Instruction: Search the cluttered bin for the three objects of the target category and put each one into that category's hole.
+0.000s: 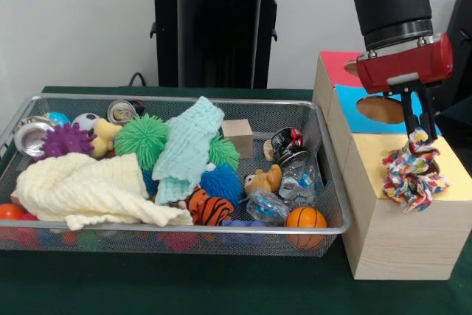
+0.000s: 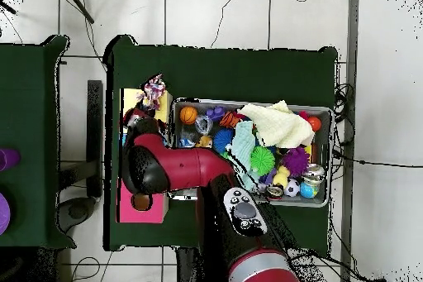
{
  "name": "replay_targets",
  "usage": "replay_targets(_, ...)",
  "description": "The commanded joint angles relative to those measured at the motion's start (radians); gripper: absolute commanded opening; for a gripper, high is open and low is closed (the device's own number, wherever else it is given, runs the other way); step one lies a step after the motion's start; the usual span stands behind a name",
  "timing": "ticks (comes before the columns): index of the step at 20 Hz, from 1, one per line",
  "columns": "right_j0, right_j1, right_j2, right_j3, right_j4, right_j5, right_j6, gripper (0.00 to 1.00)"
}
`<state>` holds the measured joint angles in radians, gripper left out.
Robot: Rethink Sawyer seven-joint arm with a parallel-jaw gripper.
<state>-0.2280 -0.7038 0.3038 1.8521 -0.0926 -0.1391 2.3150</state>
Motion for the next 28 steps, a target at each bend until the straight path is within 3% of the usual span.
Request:
replay_targets(1,-0.001,0.13,-0.048,-0.068,-0.027,-0.101,0.088,0.0)
replay_targets(6,-0.007,0.212,-0.054,-0.048,-0.052,-0.124,0.091,0.0)
replay_targets(12,-0.081,0.142,0.049,0.068,0.003,0.084,0.109,0.0)
replay_targets(18,-0.183,0.216,0.172,0.12,0.057,0.256,0.099,0.0)
replay_targets(21,-0.23,0.29,0.221,0.117,0.128,0.422,0.087,0.0)
replay_targets(23,-0.232,0.324,0.213,0.109,0.166,0.5,0.079,0.0)
replay_targets(28,-0.174,0.334,0.126,0.064,0.193,0.561,0.048,0.0)
